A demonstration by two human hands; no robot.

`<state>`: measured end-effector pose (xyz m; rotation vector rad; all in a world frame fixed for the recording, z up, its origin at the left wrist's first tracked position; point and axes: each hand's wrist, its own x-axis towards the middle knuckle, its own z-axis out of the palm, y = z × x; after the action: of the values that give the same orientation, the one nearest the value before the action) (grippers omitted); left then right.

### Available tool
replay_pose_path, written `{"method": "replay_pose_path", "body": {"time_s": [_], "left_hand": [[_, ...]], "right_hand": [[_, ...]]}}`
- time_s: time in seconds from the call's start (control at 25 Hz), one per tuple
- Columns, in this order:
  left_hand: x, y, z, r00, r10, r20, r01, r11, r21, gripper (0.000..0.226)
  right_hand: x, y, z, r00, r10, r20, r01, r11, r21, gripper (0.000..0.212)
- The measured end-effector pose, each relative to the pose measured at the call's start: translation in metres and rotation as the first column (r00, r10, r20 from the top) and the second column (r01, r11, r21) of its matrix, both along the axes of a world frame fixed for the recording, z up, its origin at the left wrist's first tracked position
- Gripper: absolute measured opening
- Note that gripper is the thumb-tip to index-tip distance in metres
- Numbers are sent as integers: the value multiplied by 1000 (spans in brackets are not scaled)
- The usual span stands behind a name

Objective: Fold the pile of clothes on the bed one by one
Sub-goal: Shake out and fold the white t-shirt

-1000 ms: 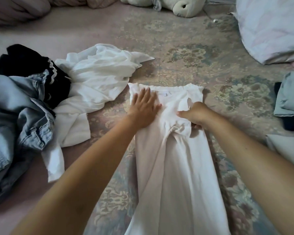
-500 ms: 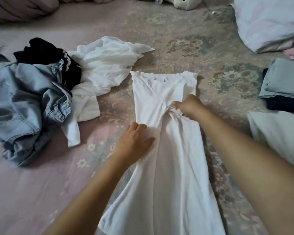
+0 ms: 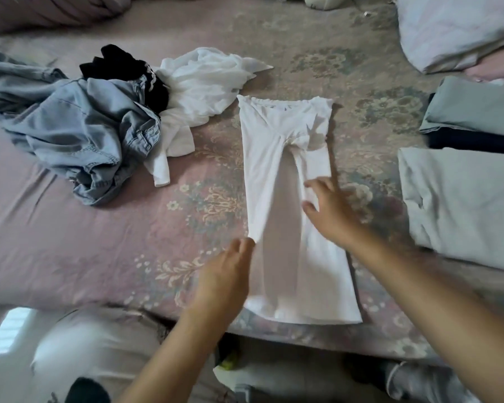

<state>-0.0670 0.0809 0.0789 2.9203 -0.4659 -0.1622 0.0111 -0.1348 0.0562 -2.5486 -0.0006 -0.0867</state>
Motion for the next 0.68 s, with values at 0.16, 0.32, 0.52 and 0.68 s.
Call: {"method": "replay_pose_path", "body": {"time_s": [0.16, 0.32, 0.52, 0.68], "left_hand": [[-55, -23, -29, 877, -322, 358, 343, 939, 4, 37], [-55, -1, -67, 910, -88, 405, 150, 981, -125, 56], [-62, 4, -71, 923, -196, 330, 224, 973, -49, 42], [-60, 11, -54, 923, -232, 305, 228, 972, 50, 61]], "right_hand": [[-136, -8, -27, 954, 249, -165, -272, 952, -137, 71], [-176, -36, -53, 953, 303, 1, -277, 873, -401, 84], [-175, -51, -46, 879, 381, 288, -201, 842, -500, 50], [-170, -48, -47, 776, 556, 297, -315, 750, -582, 27]]}}
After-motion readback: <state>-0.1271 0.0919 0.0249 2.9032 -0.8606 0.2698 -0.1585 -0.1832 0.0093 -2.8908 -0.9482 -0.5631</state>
